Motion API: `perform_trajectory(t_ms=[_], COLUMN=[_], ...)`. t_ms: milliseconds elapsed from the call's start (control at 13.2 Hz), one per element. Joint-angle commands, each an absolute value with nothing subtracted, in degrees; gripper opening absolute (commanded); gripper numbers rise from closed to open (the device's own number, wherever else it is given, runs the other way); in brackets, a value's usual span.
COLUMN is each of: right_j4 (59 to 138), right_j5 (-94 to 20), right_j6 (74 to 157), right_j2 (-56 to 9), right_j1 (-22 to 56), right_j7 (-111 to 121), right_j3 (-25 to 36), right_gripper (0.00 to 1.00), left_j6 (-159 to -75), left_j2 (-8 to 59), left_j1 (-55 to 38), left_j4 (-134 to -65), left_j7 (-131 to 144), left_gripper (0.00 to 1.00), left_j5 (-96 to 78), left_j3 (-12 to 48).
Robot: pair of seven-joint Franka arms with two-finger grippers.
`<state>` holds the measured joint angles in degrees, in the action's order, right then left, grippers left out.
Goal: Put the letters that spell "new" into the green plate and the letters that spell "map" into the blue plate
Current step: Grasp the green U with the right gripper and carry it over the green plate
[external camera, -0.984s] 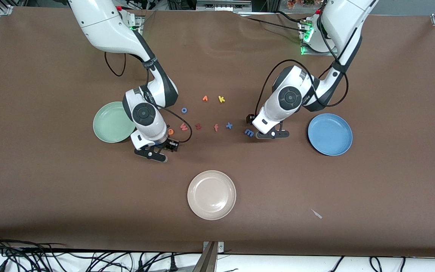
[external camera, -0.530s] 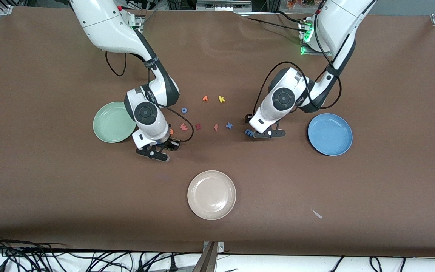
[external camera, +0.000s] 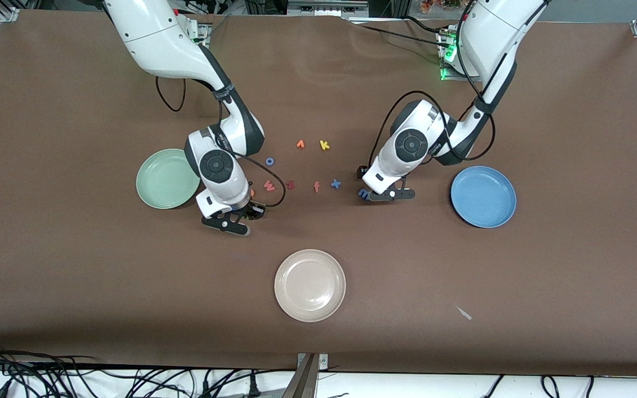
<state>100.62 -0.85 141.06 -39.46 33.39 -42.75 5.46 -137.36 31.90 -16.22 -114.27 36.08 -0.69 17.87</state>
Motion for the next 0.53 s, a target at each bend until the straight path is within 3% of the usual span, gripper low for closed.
perform_trajectory(t_ms=[0, 151, 454], right_j4=[101.4, 101.3, 101.2], right_j5=[-0.6, -0.5, -0.6], right_j6=[141.6, 141.2, 132.1], right_j2=[-38.8, -37.4, -32.8], right_j1=[33.8, 33.7, 33.5], right_j7=[-42.7, -40.5, -32.6], right_j3=[5.8, 6.7, 10.2], right_gripper=[0.24, 0.22, 0.22], left_j6=[-138.4, -138.4, -139.2], left_j2=[32.1, 32.4, 32.6], left_j1=[-17.1, -17.5, -17.8], left_j4=[-114.6, -114.6, -115.3], left_j7=[37.8, 37.8, 38.1], left_gripper=[0.87, 0.86, 0.86], left_j5=[1.1, 1.1, 3.3], left_j3=[17.3, 17.2, 17.1])
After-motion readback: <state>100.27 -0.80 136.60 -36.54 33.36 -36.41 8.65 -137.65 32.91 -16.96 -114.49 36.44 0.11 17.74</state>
